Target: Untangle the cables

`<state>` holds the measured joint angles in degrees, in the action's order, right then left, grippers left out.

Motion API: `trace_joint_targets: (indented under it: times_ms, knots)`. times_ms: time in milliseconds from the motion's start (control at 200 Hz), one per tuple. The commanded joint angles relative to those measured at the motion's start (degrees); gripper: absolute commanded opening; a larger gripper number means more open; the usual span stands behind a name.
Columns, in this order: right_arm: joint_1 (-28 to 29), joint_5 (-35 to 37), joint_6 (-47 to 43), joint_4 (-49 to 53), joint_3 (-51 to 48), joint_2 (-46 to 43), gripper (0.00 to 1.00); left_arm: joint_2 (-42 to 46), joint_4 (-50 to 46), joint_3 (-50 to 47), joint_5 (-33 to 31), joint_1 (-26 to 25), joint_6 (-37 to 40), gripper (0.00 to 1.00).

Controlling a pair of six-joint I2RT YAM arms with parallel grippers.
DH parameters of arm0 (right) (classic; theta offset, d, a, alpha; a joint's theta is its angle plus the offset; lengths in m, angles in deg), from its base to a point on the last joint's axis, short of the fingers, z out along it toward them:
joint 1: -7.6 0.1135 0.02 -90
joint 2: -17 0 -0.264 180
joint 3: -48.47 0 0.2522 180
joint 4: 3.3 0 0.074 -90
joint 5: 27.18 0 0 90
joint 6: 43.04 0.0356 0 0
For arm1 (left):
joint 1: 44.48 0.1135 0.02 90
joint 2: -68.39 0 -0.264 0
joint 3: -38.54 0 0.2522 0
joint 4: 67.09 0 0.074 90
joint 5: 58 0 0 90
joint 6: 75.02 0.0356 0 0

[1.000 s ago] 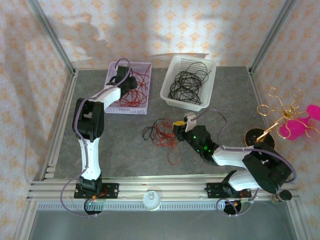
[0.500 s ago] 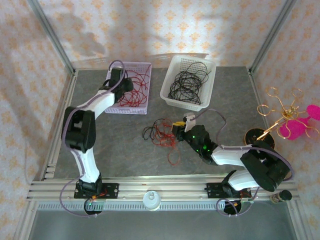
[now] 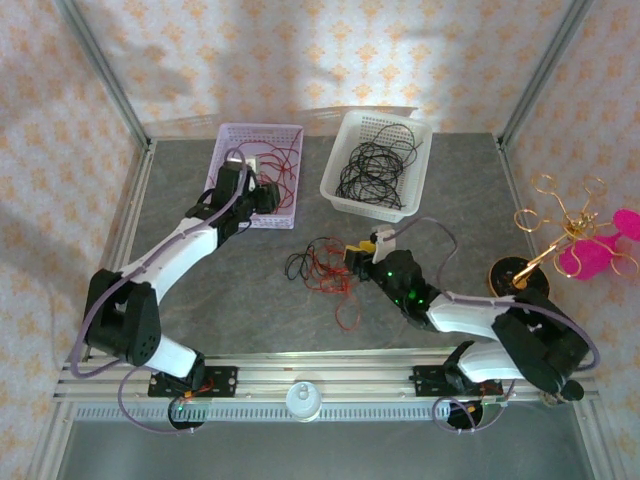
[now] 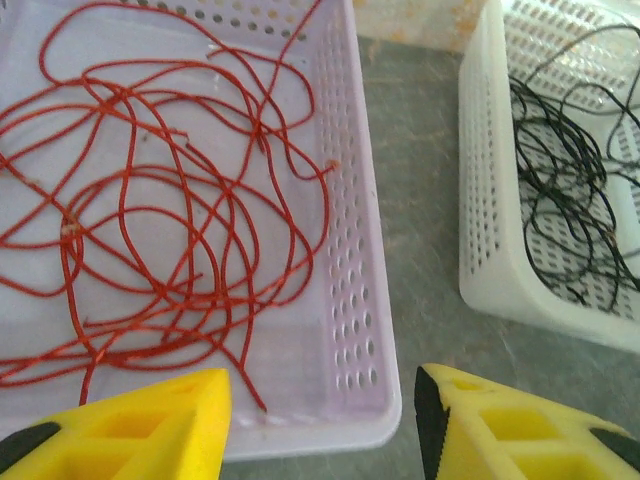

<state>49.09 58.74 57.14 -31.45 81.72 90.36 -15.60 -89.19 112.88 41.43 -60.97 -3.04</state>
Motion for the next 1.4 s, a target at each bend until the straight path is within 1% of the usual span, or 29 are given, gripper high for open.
trace_joint_targets:
  times_ms: [0, 50, 95, 140, 170, 240, 355, 435, 556, 641, 726, 926, 1041, 1176, 1241, 1276, 1361, 1396]
  knots:
    - [0.3, 2.4, 0.1, 12.2, 2.5, -7.6, 0.49, 4.1, -7.0, -0.9, 6.3, 0.2, 3.9, 0.54]
    - [0.3, 3.1, 1.5, 18.2, 3.2, -11.9, 0.54, 5.7, -7.4, -2.0, 9.2, 0.2, 4.7, 0.56]
    - [0.3, 2.9, 3.6, 23.4, 3.4, -16.1, 0.62, 6.9, -7.3, -3.0, 11.2, 0.2, 5.4, 0.57]
    - [0.3, 1.4, 5.5, 28.2, 3.8, -19.4, 0.7, 7.8, -7.5, -3.6, 13.0, 0.1, 6.3, 0.58]
    - [0.4, -0.6, 6.2, 32.0, 4.1, -21.2, 0.73, 8.1, -7.6, -3.9, 14.2, 0.1, 6.9, 0.59]
    - [0.3, -4.7, 7.5, 42.0, 6.6, -22.6, 0.75, 8.9, -6.9, -5.0, 17.1, 0.0, 7.3, 0.59]
    - [0.5, -9.0, 9.5, 59.5, 13.1, -20.0, 0.74, 10.2, -4.9, -7.3, 19.5, -0.1, 7.5, 0.6]
    - [1.8, -10.6, 12.4, 65.6, 14.8, -20.1, 0.73, 9.9, -5.1, -6.9, 20.2, -0.1, 7.6, 0.6]
    - [4.3, -14.4, 18.0, 65.4, 14.0, -20.5, 0.72, 9.9, -4.8, -7.2, 22.2, -0.1, 7.0, 0.6]
    - [6.3, -14.8, 20.5, 63.8, 12.2, -18.8, 0.64, 10.6, -4.2, -8.0, 21.4, -0.2, 6.9, 0.6]
    - [8.0, -14.4, 22.1, 61.5, 10.7, -16.9, 0.6, 10.7, -3.9, -8.4, 20.7, -0.2, 6.7, 0.62]
    - [8.5, -14.9, 23.9, 57.1, 7.7, -14.4, 0.57, 9.6, -4.1, -8.1, 22.4, -0.2, 6.7, 0.62]
    - [8.5, -16.5, 24.0, 52.5, 6.1, -13.3, 0.53, 10.7, -3.4, -8.7, 22.2, -0.2, 6.5, 0.64]
    - [8.5, -16.4, 21.3, 48.4, 5.9, -10.3, 0.4, 11.0, -3.1, -8.7, 22.8, -0.2, 6.3, 0.64]
    - [8.5, -14.1, 18.8, 48.9, 6.7, -9.0, 0.32, 11.1, -3.2, -8.9, 22.6, -0.2, 6.3, 0.64]
    - [8.5, -13.0, 18.3, 49.4, 7.1, -8.6, 0.26, 11.2, -3.2, -8.9, 22.6, -0.2, 6.3, 0.64]
    - [8.5, -13.7, 17.5, 50.6, 8.5, -8.2, 0.15, 11.4, -3.0, -9.0, 22.2, -0.2, 6.4, 0.65]
    - [8.5, -13.9, 17.6, 51.4, 9.0, -8.4, 0.13, 11.3, -3.1, -8.9, 22.2, -0.2, 6.5, 0.65]
